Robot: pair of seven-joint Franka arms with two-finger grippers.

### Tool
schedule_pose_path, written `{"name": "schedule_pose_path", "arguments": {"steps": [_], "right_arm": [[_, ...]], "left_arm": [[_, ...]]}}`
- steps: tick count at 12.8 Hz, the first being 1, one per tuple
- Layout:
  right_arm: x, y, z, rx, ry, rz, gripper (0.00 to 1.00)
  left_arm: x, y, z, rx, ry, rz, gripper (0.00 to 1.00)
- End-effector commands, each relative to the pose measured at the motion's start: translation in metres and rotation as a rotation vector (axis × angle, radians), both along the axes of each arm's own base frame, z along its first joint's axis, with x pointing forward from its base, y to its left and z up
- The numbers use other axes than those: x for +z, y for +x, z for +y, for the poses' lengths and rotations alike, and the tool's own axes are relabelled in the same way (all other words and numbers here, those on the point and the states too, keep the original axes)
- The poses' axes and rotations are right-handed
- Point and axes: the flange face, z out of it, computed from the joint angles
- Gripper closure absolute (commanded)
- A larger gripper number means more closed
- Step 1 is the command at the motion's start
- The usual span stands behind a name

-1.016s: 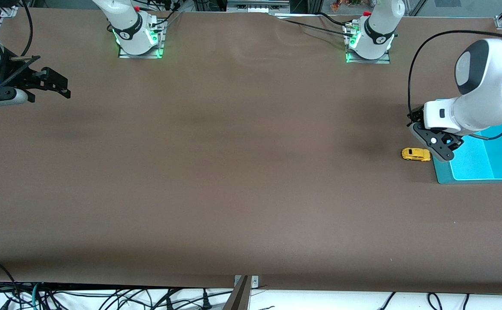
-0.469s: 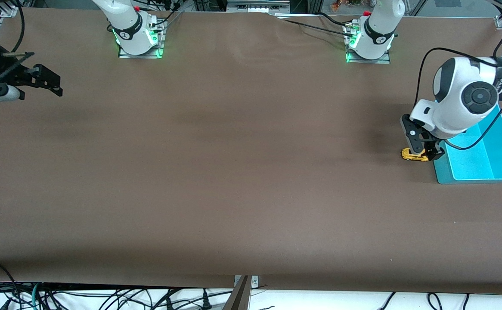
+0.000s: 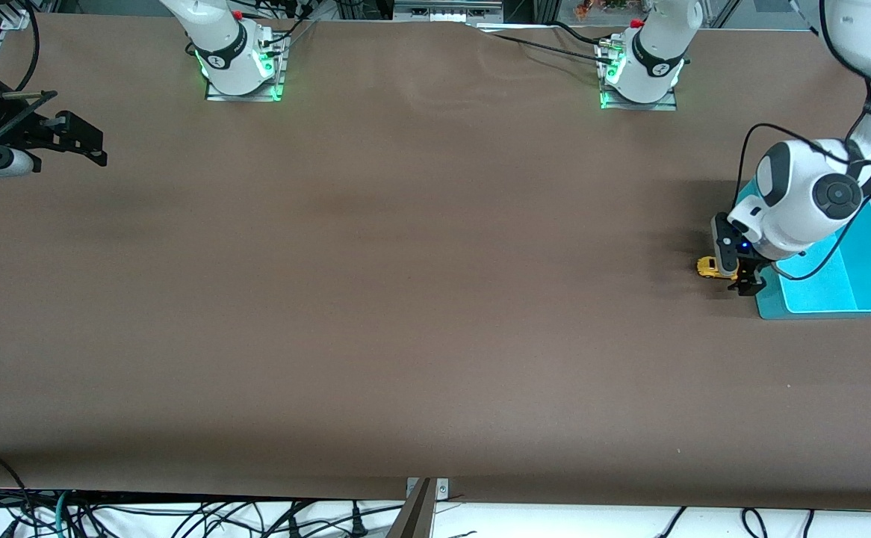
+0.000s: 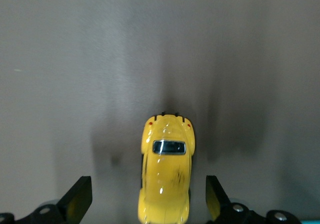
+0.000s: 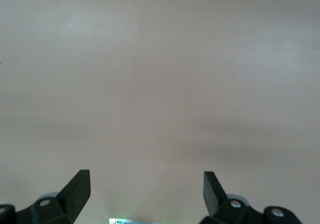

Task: Wind and store yellow beetle car
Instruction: 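Close the left gripper around the yellow car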

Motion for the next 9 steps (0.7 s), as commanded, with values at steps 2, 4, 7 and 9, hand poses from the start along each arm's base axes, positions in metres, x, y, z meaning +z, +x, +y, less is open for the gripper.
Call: {"name": "schedule_pose_path", "arguments": {"steps": [2, 4, 7, 9], "right_arm": [[0.007, 0.001, 0.001, -0.012, -0.013, 0.007, 0.00], [0.007, 0.001, -0.001, -0.013, -0.010, 0.007, 0.00], [0.007, 0.001, -0.002, -0.015, -0.010, 0.009, 0.00], [0.004, 0.002, -0.003, -0.017, -0.009, 0.018, 0.00]], "left_arm": [[-0.017, 0.001, -0.005, -0.044, -0.005, 0.003, 0.00], [-0.021, 0.001, -0.004, -0.081, -0.008, 0.011, 0.23], [-0.008, 0.007, -0.002, -0.105, 0.001, -0.009, 0.67], [0.004, 0.010, -0.002, -0.104, 0.011, -0.024, 0.80]]}}
